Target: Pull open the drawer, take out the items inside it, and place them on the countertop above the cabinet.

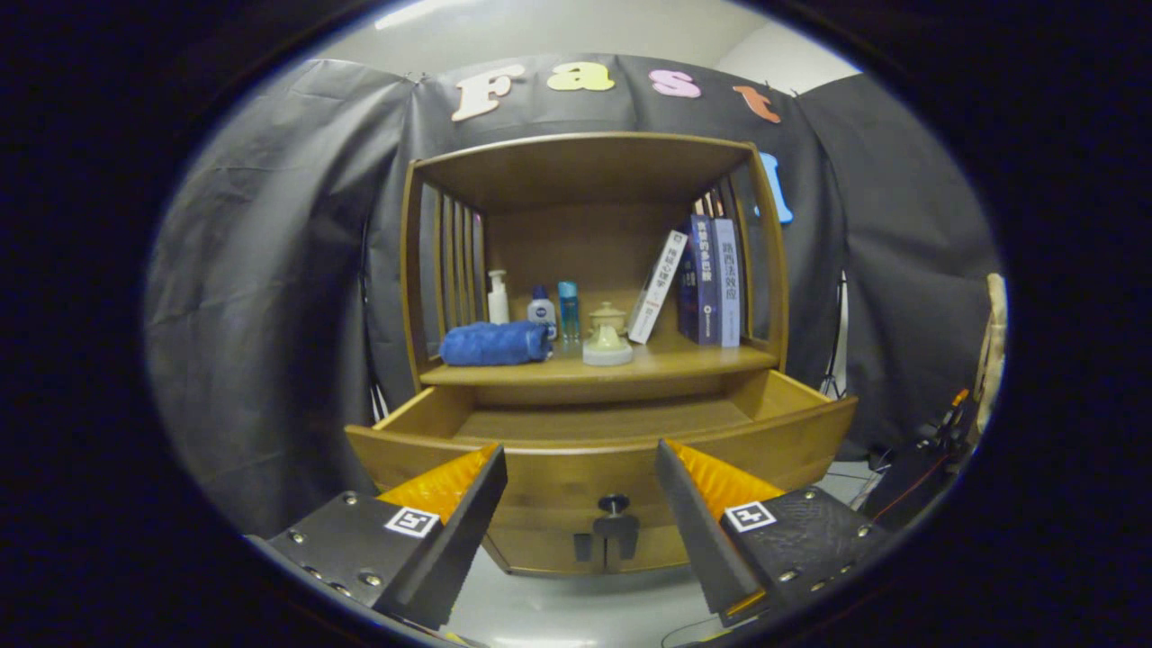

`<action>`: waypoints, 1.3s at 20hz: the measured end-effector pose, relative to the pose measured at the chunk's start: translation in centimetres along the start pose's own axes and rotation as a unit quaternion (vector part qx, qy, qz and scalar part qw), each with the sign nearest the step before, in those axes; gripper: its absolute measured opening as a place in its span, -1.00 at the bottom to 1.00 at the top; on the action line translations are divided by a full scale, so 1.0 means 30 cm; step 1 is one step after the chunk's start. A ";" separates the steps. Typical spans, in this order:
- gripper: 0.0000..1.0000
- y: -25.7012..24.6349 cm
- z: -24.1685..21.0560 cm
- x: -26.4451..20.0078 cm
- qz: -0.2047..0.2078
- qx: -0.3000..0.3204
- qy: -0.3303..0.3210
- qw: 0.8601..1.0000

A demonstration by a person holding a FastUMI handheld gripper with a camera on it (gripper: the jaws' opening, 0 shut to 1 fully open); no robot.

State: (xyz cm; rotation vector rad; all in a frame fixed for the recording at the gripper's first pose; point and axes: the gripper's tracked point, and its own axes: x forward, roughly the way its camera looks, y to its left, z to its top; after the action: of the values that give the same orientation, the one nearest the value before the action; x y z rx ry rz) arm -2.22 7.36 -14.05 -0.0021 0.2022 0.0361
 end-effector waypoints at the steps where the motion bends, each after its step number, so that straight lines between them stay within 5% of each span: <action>1: 0.99 -0.013 -0.032 0.018 -0.006 0.003 0.007 1.000; 7: 0.99 -0.070 -0.149 0.114 -0.028 0.000 0.029 0.999; 14: 0.99 -0.027 -0.292 0.220 -0.004 0.022 0.079 0.997; 26: 0.98 0.011 -0.244 0.457 -0.020 0.035 0.055 0.998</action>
State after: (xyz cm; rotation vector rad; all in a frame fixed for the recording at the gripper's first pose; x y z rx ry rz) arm 9.72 8.13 -23.98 0.0612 0.3125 -0.0112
